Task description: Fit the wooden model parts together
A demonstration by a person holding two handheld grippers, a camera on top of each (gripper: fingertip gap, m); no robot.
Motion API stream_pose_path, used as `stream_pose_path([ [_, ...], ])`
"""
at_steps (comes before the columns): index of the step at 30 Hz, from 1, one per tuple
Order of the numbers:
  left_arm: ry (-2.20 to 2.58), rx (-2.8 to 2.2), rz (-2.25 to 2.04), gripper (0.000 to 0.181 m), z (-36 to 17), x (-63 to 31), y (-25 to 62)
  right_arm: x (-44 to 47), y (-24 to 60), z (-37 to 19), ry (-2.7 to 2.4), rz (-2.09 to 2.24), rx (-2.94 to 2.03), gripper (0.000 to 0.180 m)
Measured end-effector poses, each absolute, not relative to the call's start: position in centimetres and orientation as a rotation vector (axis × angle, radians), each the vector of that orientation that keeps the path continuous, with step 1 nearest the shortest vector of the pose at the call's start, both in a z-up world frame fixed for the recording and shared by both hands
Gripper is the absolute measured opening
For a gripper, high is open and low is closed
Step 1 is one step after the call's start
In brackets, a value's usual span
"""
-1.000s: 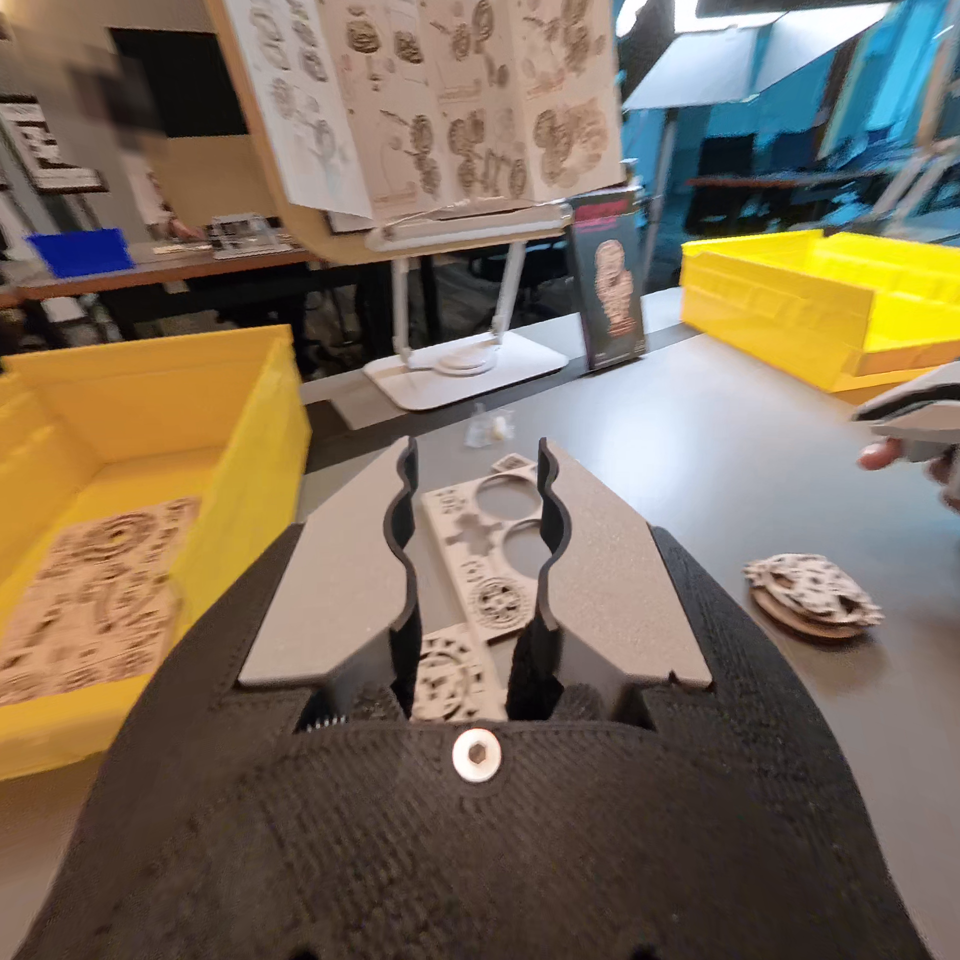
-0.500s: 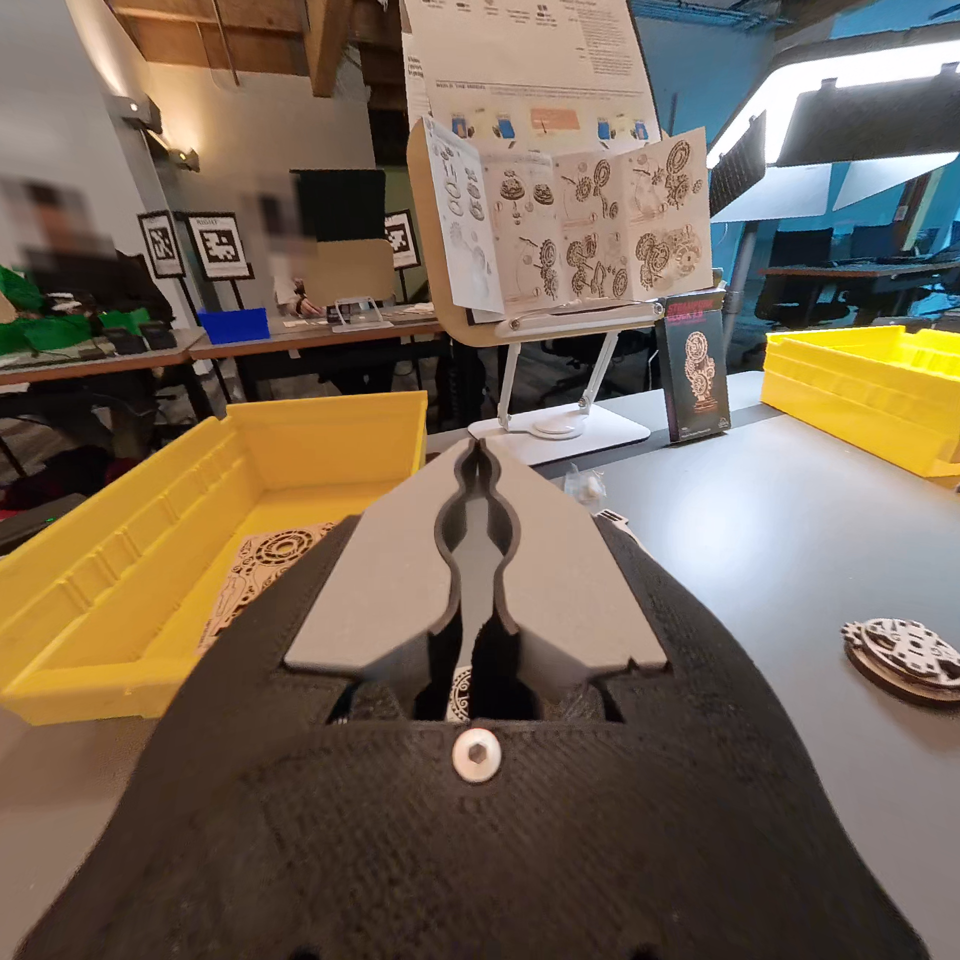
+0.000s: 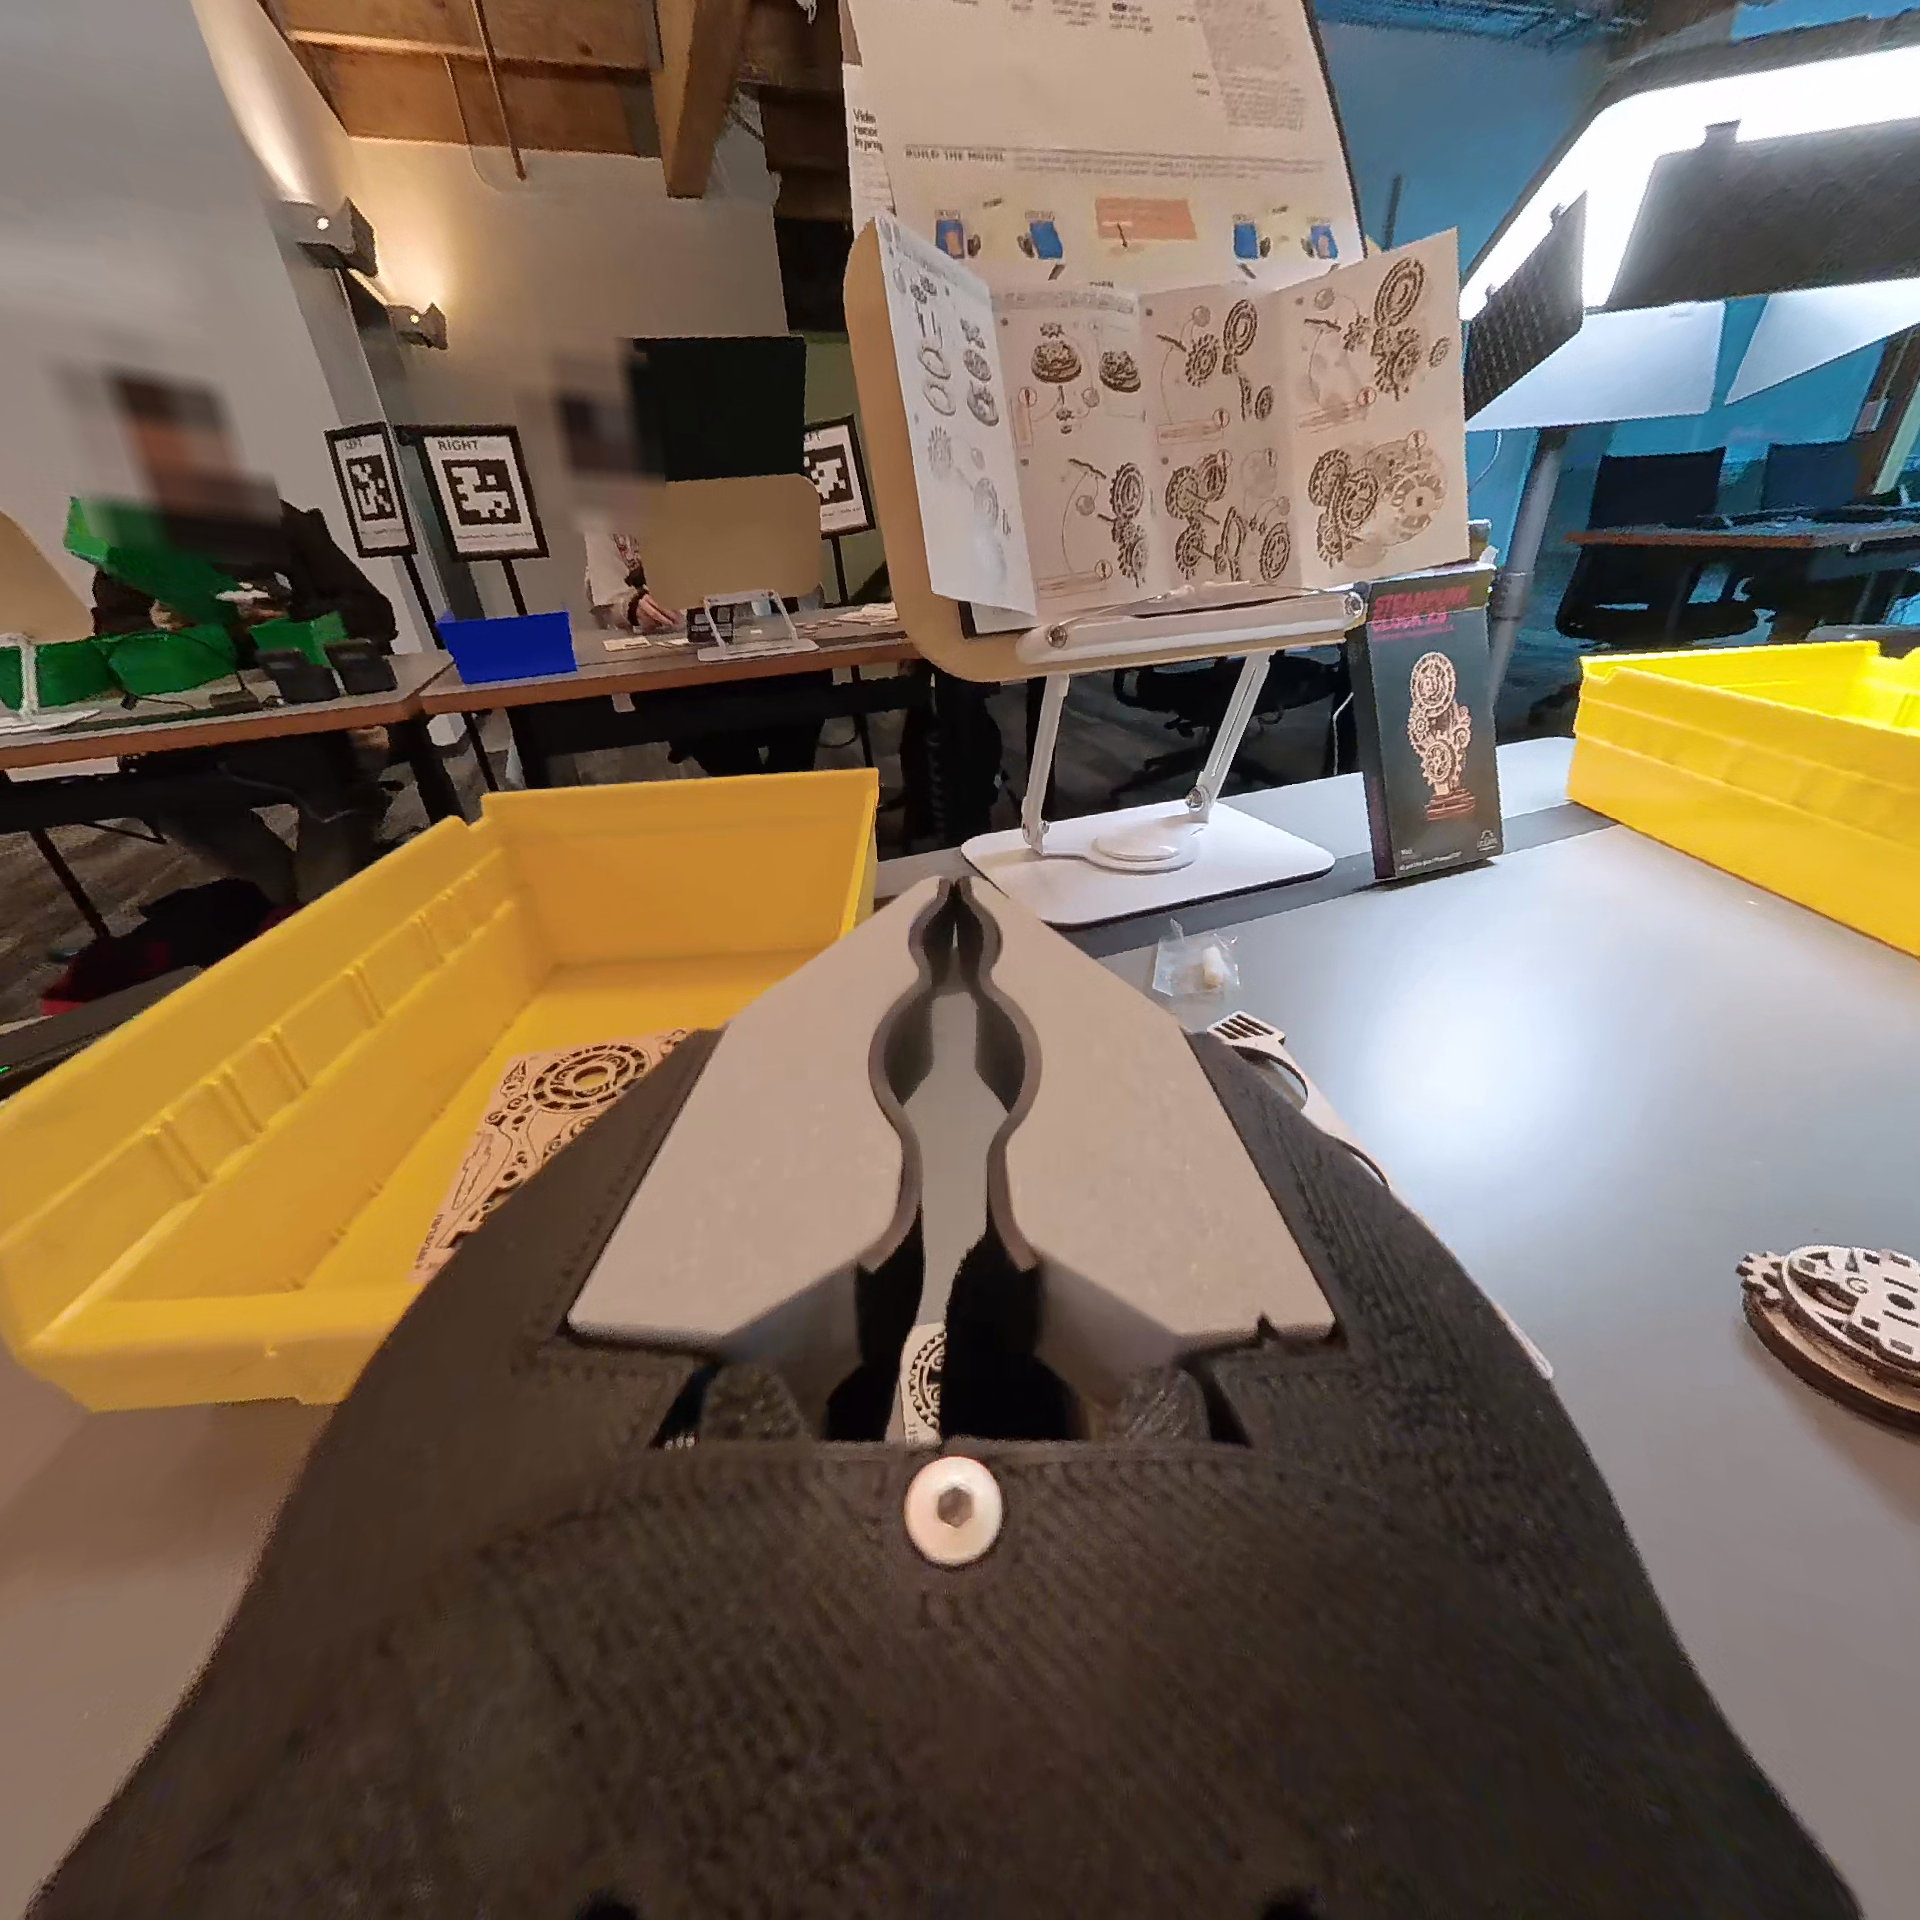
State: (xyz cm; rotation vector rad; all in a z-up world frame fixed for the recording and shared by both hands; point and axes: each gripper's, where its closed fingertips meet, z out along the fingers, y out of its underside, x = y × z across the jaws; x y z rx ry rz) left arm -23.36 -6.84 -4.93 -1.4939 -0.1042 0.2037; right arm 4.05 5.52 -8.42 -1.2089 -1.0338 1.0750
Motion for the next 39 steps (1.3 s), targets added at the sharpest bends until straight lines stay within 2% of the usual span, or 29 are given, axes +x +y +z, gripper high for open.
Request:
stream_pose_path([
  [6,-0.089,-1.532,0.180,0.000,-6.5,-23.0,-5.9,4.5,6.5,-7.9,-0.980,1.040,-1.197,0.001],
  [13,-0.024,-1.572,0.135,0.000,-7.9,-20.8,-4.3,4.8,7.2,-7.8,-0.946,1.042,-1.202,0.015],
  [15,-0.017,-1.582,0.115,0.006,-8.3,-20.0,-3.8,4.7,7.1,-7.9,-0.948,1.045,-1.204,0.015],
  [19,0.007,-1.579,0.103,0.031,-7.7,-18.6,-1.8,4.4,7.2,-8.3,-0.963,1.027,-1.213,0.014],
  [22,0.021,-1.550,0.073,0.036,-5.1,-17.9,0.7,4.3,7.1,-8.7,-0.979,1.017,-1.222,0.013],
  [29,0.020,-1.437,0.148,0.003,3.6,-18.4,10.2,4.6,6.8,-8.8,-1.007,0.971,-1.207,0.009],
  [34,0.046,-1.418,0.164,0.000,7.7,-19.2,17.2,4.4,6.9,-8.6,-1.023,0.959,-1.192,0.008],
  [39,0.040,-1.447,0.251,0.000,9.1,-21.5,22.8,4.0,6.8,-8.7,-1.057,0.942,-1.175,0.008],
])
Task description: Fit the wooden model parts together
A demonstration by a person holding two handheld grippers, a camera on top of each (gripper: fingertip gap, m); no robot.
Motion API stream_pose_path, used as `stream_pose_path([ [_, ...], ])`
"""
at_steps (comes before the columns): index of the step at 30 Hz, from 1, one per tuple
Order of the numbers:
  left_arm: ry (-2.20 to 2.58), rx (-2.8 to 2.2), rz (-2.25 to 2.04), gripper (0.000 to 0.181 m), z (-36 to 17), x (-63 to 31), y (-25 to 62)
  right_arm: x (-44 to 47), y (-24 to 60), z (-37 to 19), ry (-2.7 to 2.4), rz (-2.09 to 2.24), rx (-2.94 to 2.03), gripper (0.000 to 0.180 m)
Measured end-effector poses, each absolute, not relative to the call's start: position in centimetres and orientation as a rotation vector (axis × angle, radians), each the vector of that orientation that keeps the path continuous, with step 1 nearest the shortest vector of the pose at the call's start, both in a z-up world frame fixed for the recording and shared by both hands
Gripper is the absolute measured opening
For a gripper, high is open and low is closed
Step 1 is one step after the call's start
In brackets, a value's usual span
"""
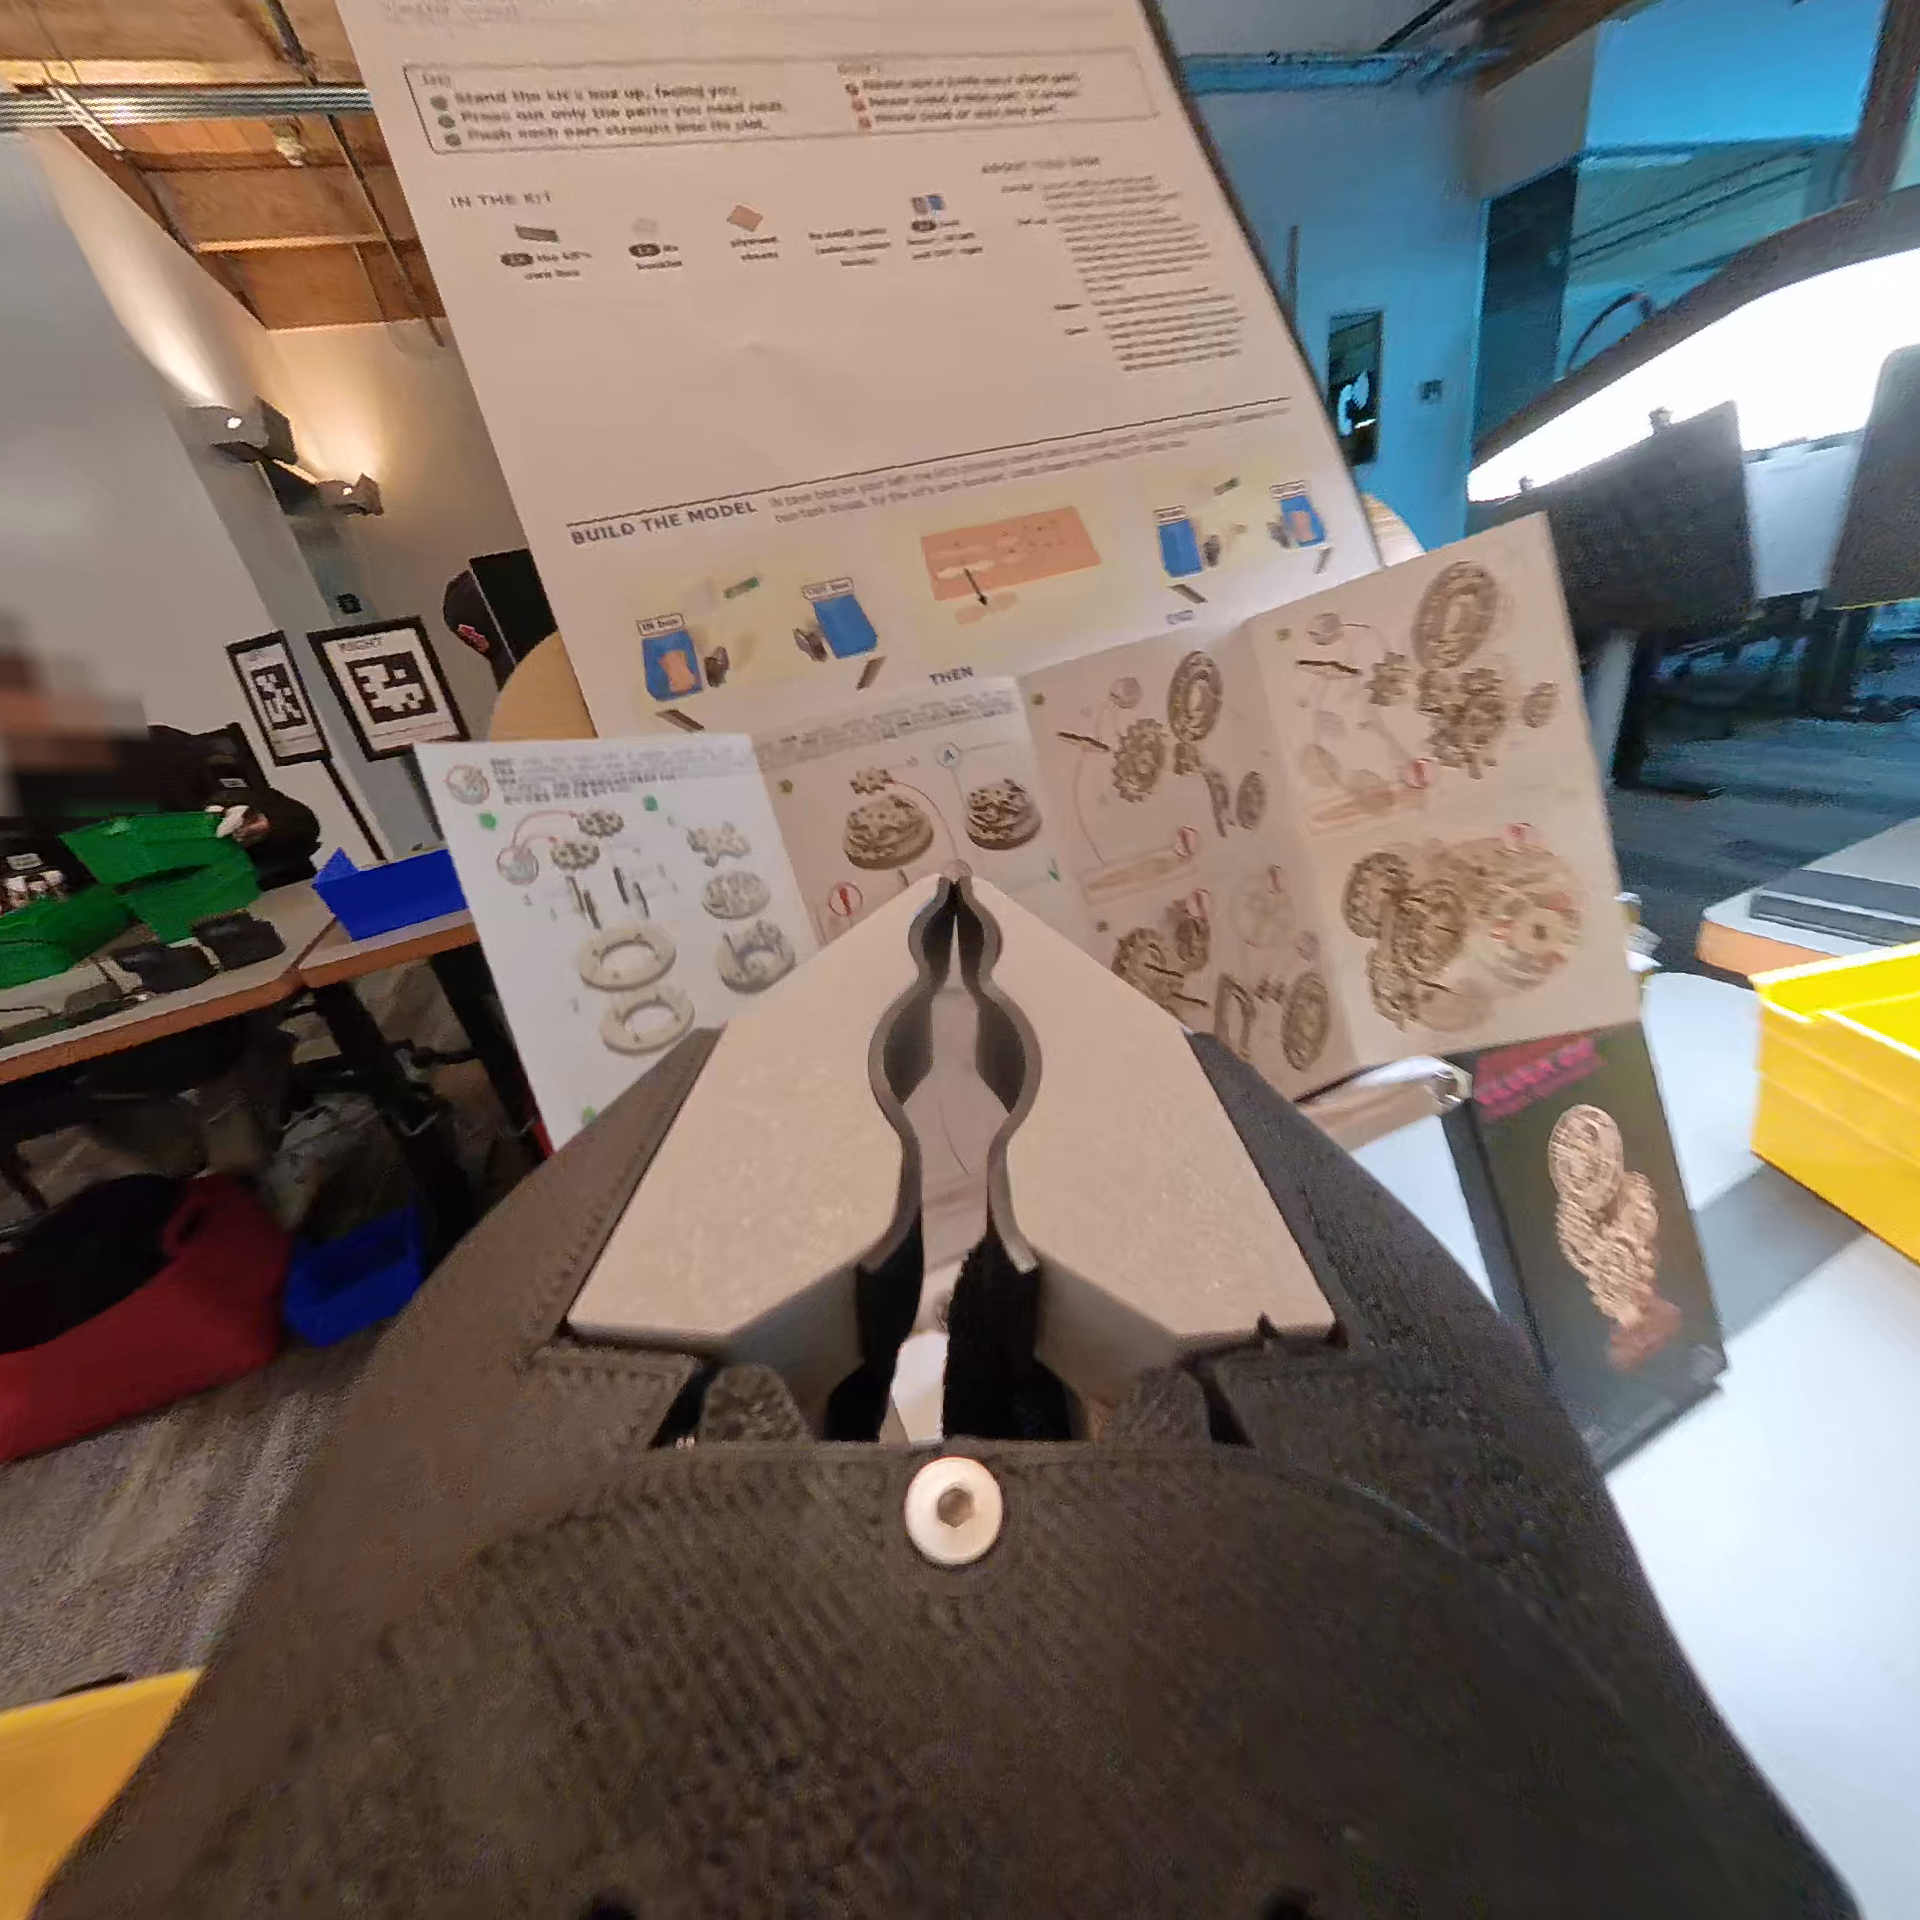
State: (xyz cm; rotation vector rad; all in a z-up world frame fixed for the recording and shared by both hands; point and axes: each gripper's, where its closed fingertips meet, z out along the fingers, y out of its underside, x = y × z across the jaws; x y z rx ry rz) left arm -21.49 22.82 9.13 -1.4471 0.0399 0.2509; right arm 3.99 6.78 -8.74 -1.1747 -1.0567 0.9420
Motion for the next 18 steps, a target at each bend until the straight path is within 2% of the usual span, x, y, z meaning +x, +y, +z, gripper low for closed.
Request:
stream_pose_path([
  [8,0.012,-1.514,0.336,0.000,9.3,-24.3,28.2,3.9,6.5,-8.7,-1.078,0.951,-1.165,0.008],
  [18,0.012,-1.541,0.408,0.000,8.5,-25.4,29.7,3.9,6.6,-8.6,-1.065,0.967,-1.169,0.008],
])
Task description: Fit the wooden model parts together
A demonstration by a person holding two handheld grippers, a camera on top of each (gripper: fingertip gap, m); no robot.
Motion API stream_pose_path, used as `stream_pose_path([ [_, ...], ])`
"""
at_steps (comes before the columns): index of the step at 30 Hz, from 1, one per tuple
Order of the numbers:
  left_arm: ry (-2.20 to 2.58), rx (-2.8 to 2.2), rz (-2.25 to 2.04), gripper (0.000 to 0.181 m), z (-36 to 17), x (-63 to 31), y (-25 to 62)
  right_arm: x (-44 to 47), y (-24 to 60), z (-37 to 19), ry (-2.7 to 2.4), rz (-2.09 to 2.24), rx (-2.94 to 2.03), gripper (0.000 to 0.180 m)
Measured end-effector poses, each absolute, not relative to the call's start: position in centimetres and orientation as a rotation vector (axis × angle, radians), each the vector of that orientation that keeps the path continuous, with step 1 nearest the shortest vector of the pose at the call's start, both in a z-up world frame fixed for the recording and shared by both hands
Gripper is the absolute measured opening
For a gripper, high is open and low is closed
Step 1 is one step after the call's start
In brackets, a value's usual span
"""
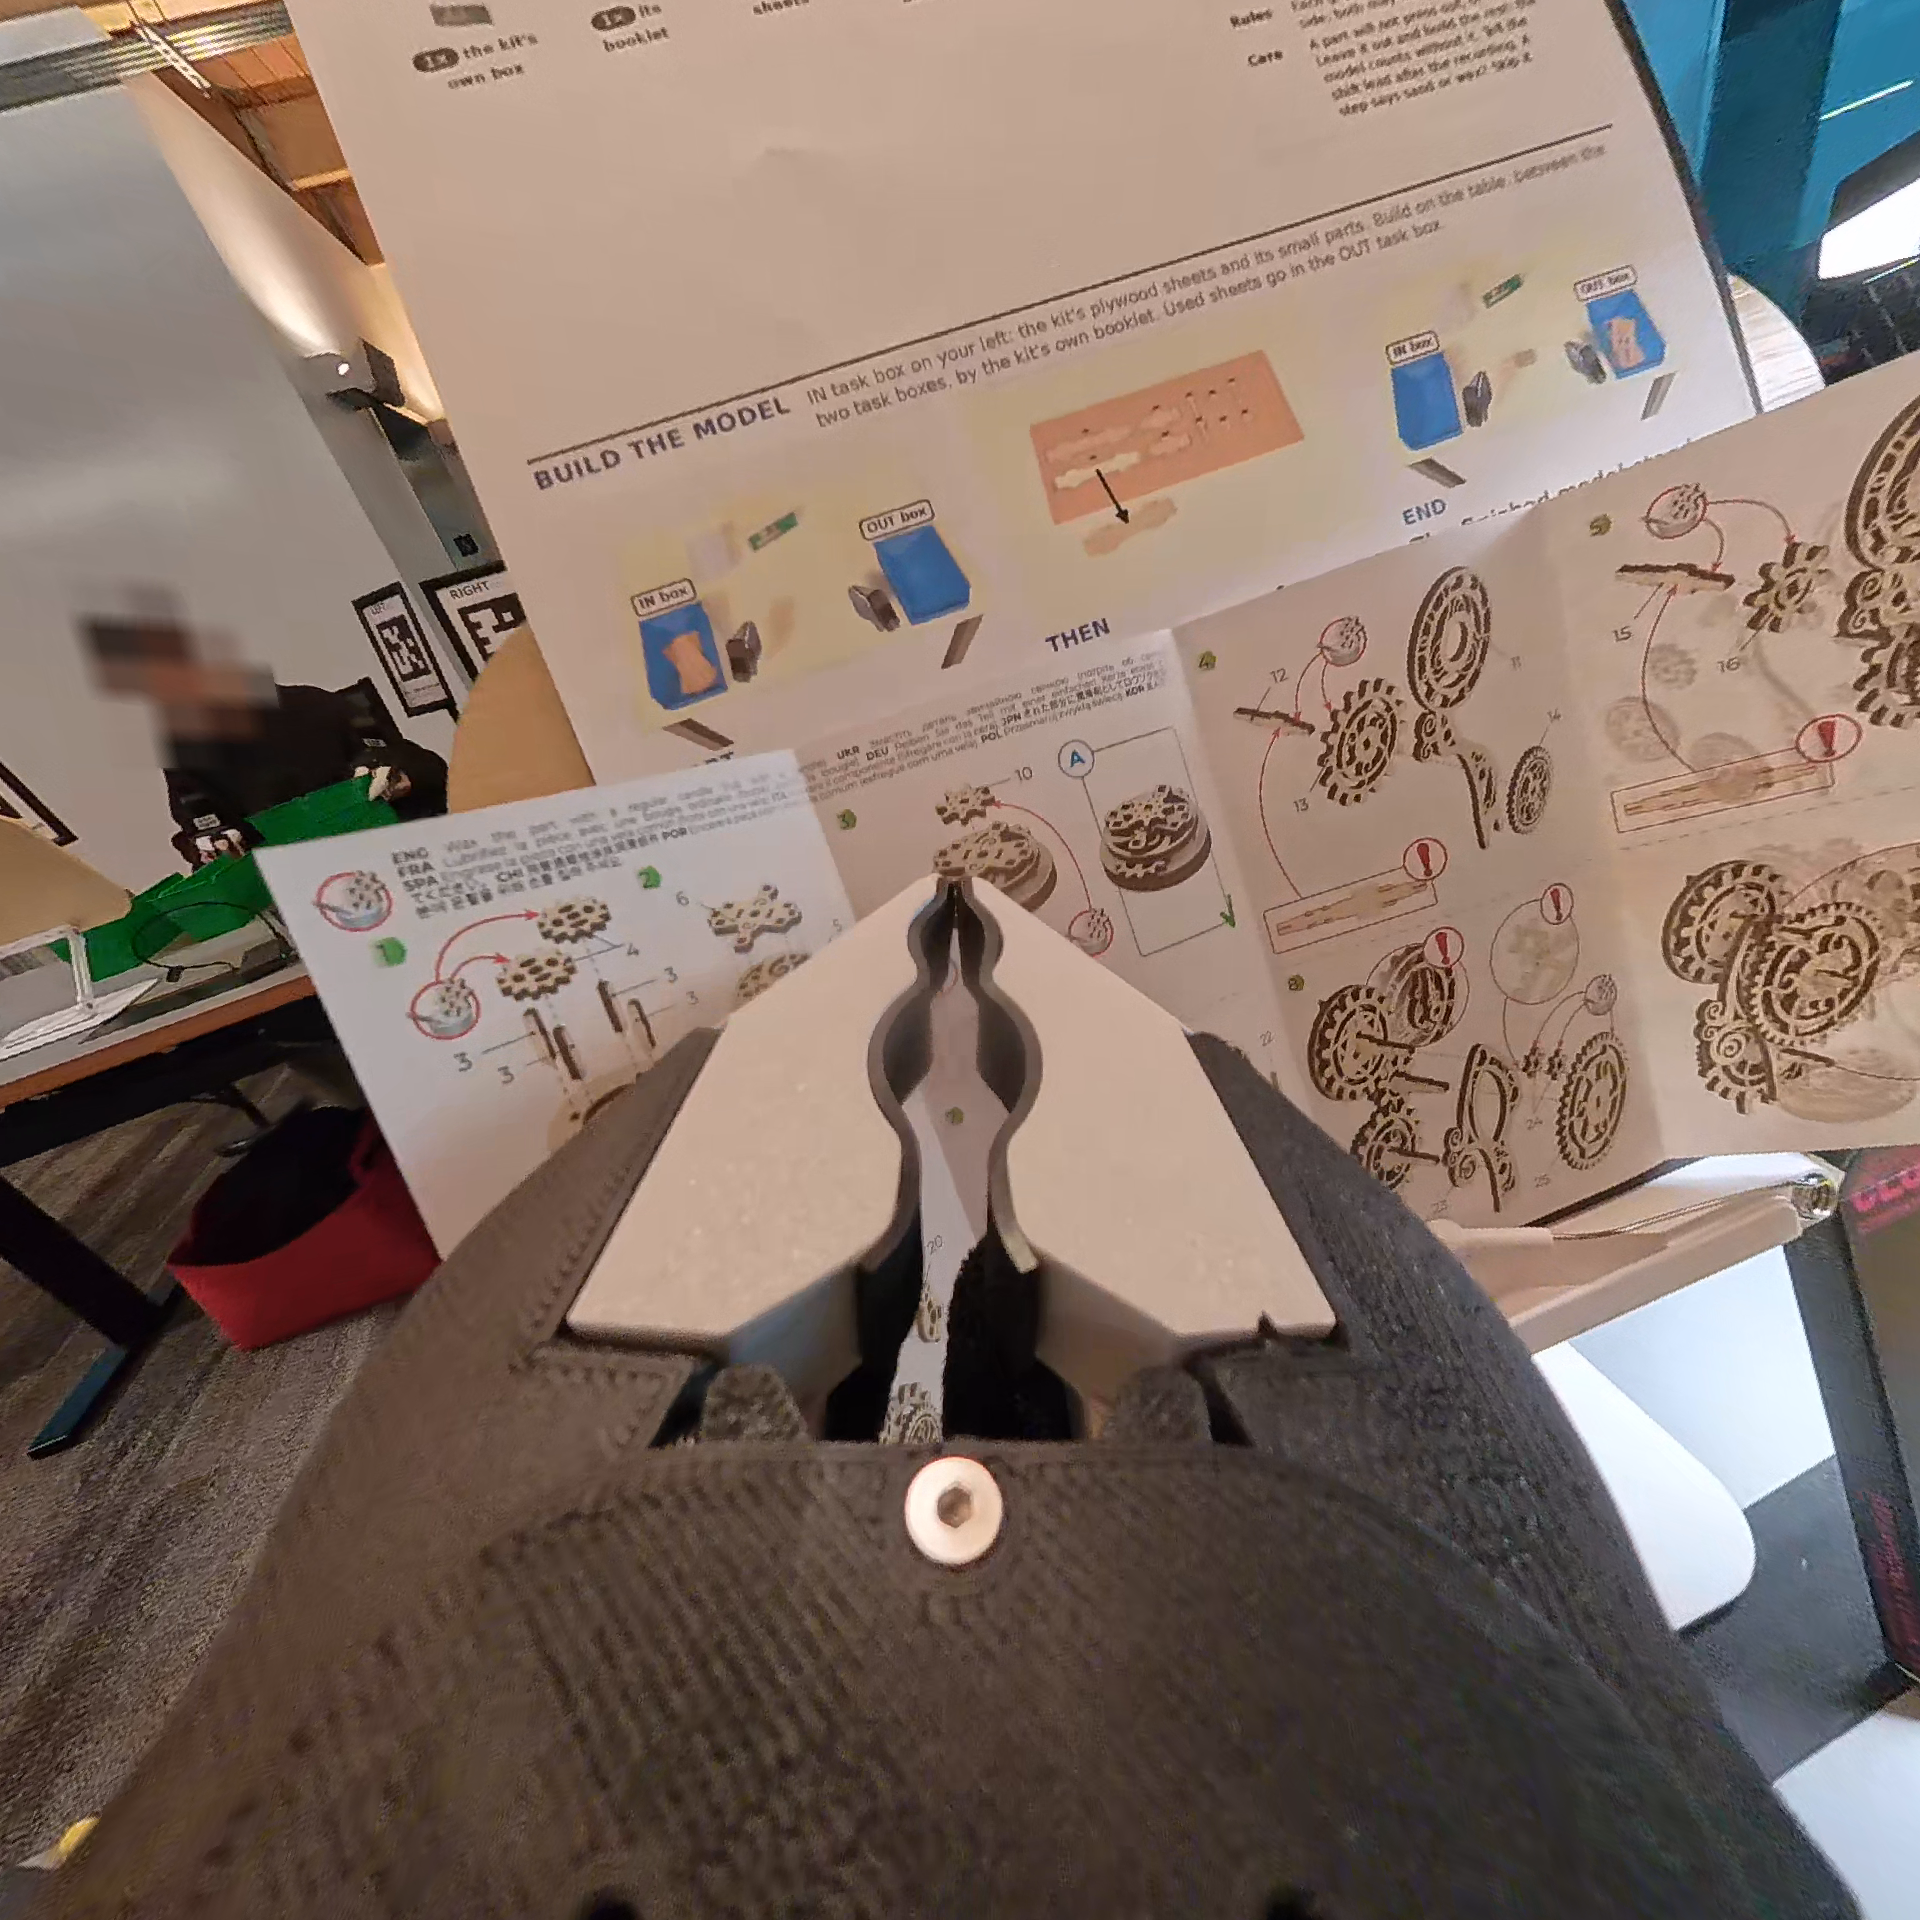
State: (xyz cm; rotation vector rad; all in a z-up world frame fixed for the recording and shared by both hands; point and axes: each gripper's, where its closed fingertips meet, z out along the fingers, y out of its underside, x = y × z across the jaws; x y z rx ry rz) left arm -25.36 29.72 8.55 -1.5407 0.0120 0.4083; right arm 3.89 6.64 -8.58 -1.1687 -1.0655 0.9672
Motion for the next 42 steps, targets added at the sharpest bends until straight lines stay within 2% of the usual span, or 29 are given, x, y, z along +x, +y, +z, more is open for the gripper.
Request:
stream_pose_path([
  [42,0.079,-1.604,0.405,0.000,9.6,-25.1,31.4,3.5,5.9,-8.8,-1.103,1.006,-1.170,0.008],
])
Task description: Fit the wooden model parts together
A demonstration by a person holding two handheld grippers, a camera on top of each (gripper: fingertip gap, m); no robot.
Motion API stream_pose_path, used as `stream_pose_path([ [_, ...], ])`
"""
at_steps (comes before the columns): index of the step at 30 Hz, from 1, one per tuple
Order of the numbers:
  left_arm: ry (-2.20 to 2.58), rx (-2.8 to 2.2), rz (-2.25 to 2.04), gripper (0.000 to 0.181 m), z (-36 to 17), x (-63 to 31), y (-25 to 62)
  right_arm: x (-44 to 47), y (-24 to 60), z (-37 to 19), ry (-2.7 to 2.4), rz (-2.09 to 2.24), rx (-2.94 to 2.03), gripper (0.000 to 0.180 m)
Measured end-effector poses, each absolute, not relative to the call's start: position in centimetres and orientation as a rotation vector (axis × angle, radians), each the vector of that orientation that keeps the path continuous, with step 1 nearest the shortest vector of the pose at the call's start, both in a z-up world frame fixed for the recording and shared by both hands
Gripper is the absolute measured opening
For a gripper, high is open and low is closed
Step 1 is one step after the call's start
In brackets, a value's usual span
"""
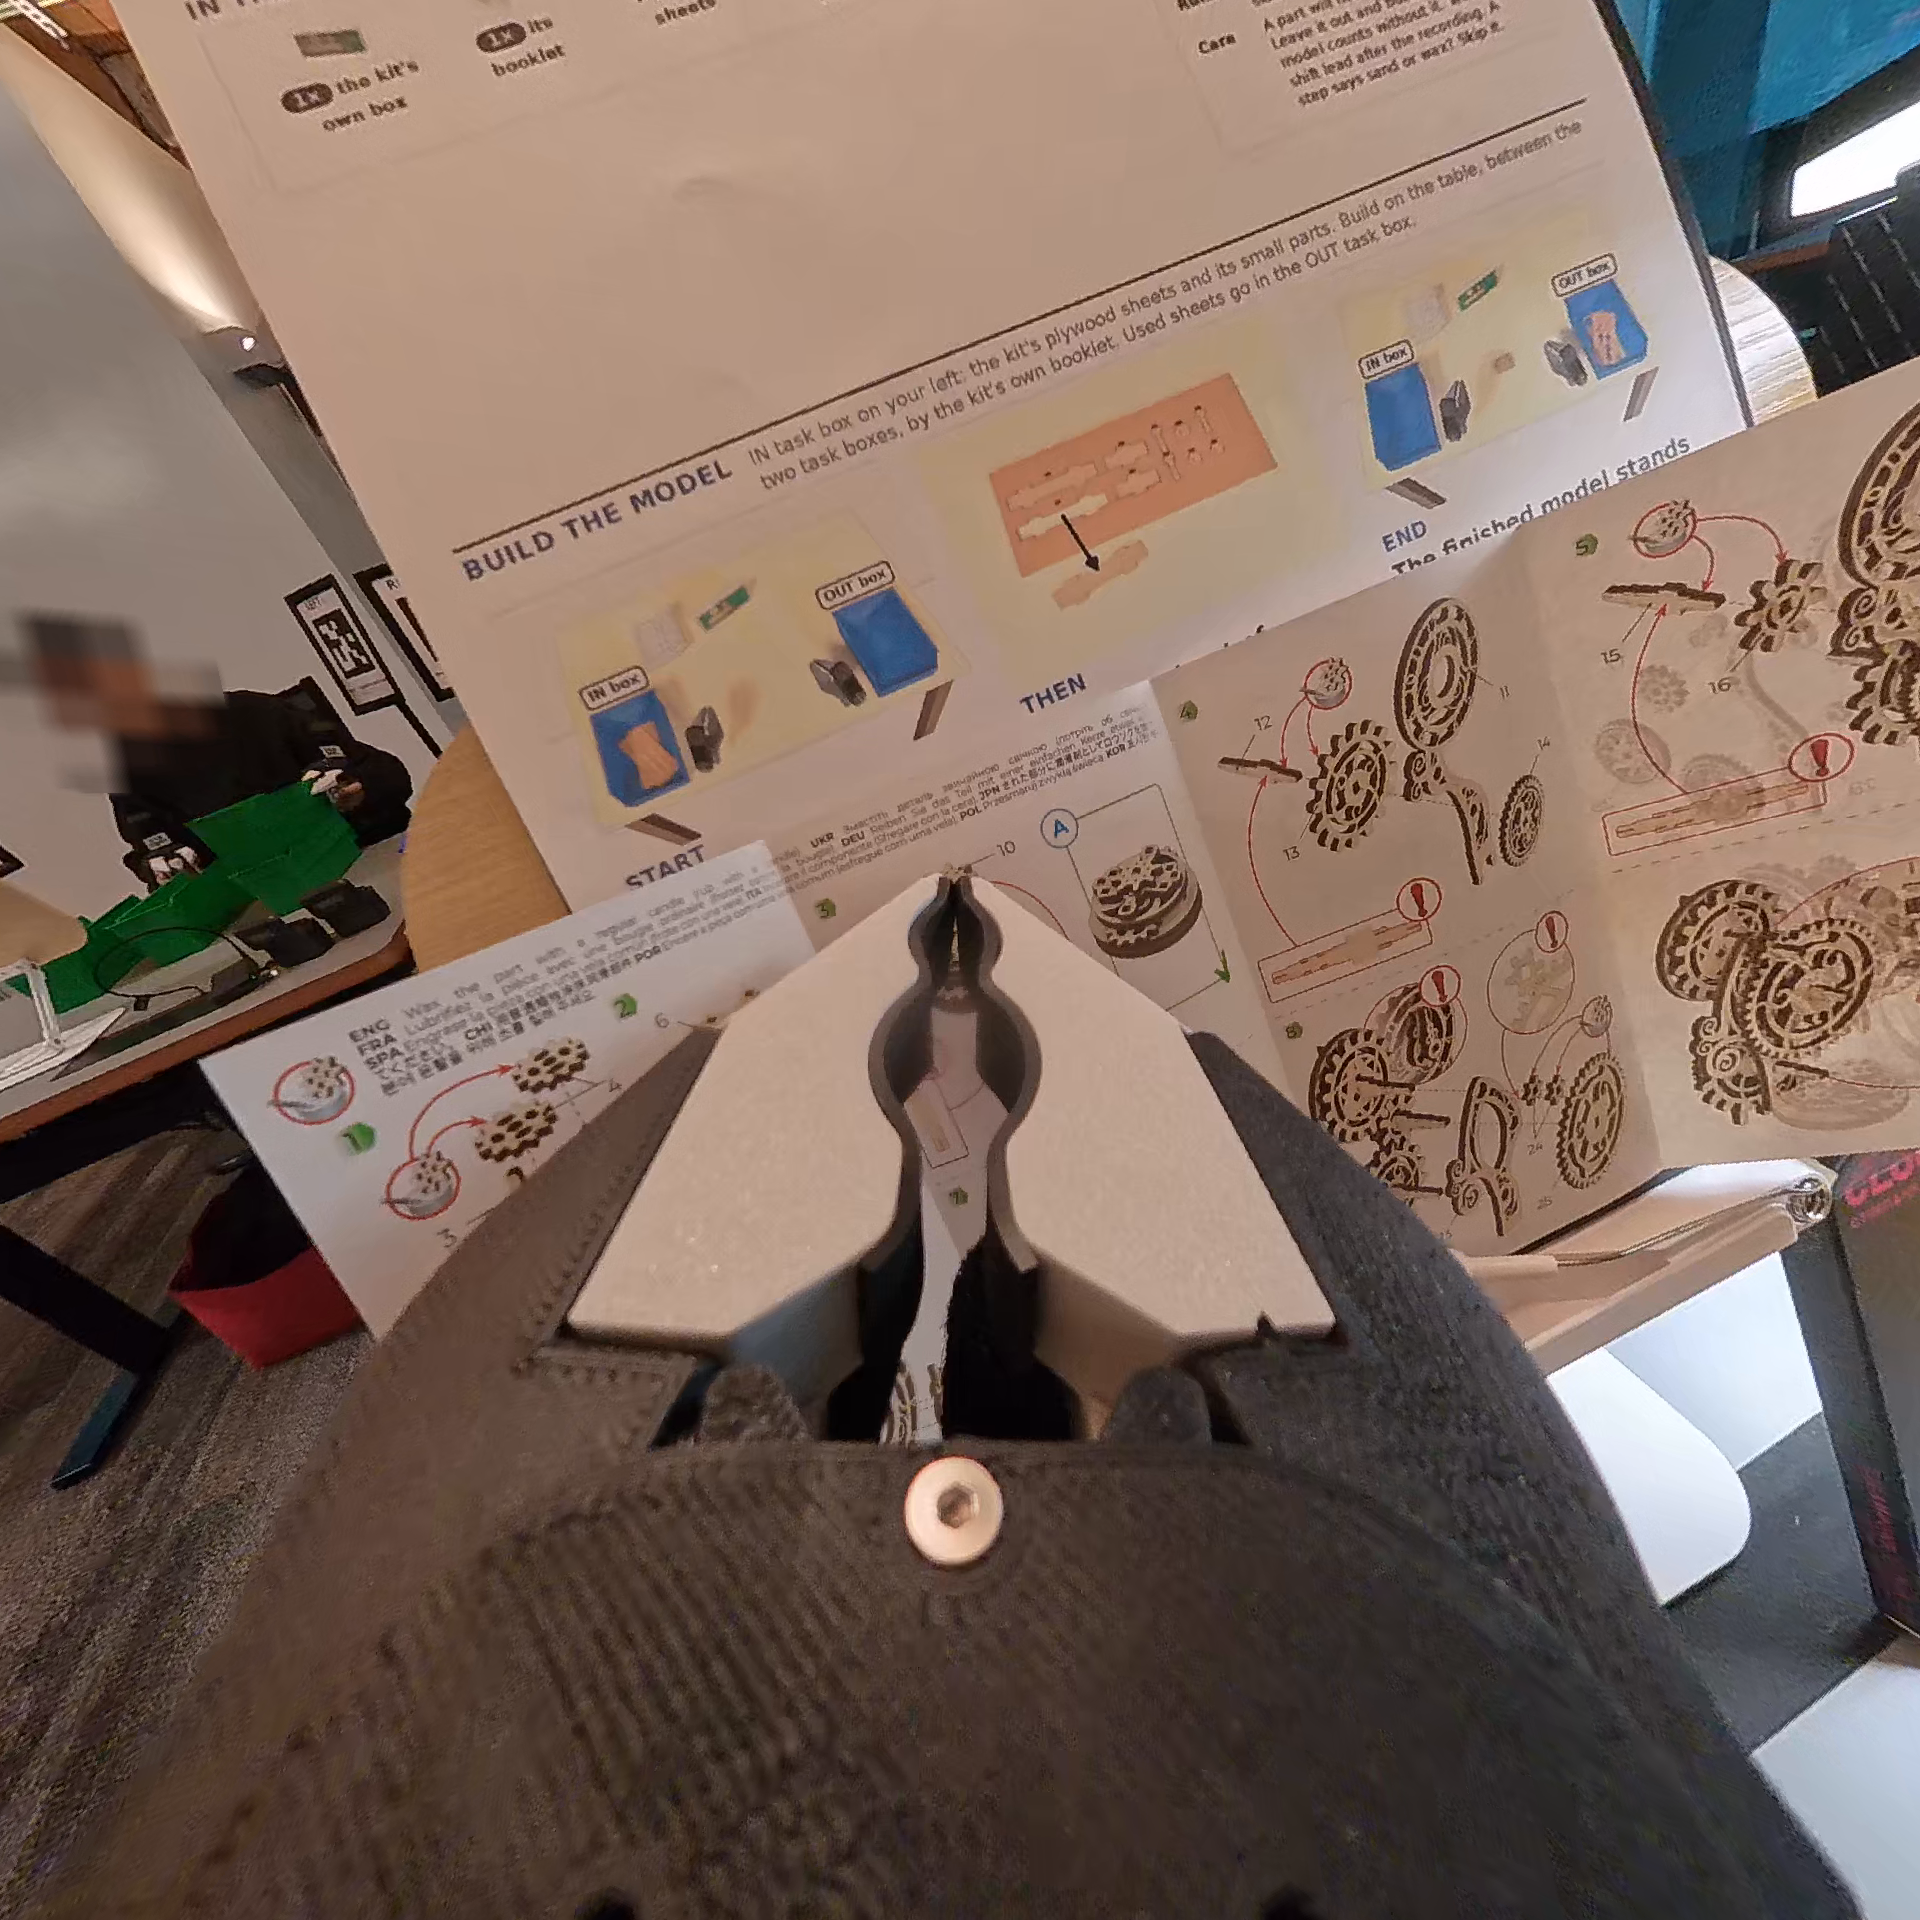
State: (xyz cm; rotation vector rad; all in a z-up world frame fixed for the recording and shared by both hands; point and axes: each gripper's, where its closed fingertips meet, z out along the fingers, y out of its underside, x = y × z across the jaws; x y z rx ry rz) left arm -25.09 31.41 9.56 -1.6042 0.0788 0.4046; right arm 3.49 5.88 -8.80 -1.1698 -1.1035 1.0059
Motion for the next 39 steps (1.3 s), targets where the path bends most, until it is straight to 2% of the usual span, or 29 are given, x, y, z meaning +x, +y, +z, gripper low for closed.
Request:
stream_pose_path([
  [17,0.047,-1.605,0.357,0.000,9.4,-25.7,30.8,3.5,5.7,-8.9,-1.115,1.014,-1.172,0.008],
  [27,0.008,-1.623,0.285,0.000,5.9,-25.4,29.6,3.4,5.1,-8.7,-1.131,1.023,-1.147,0.007],
  [39,0.025,-1.611,0.287,0.000,5.1,-25.3,29.5,3.5,5.3,-8.8,-1.128,1.025,-1.155,0.008],
])
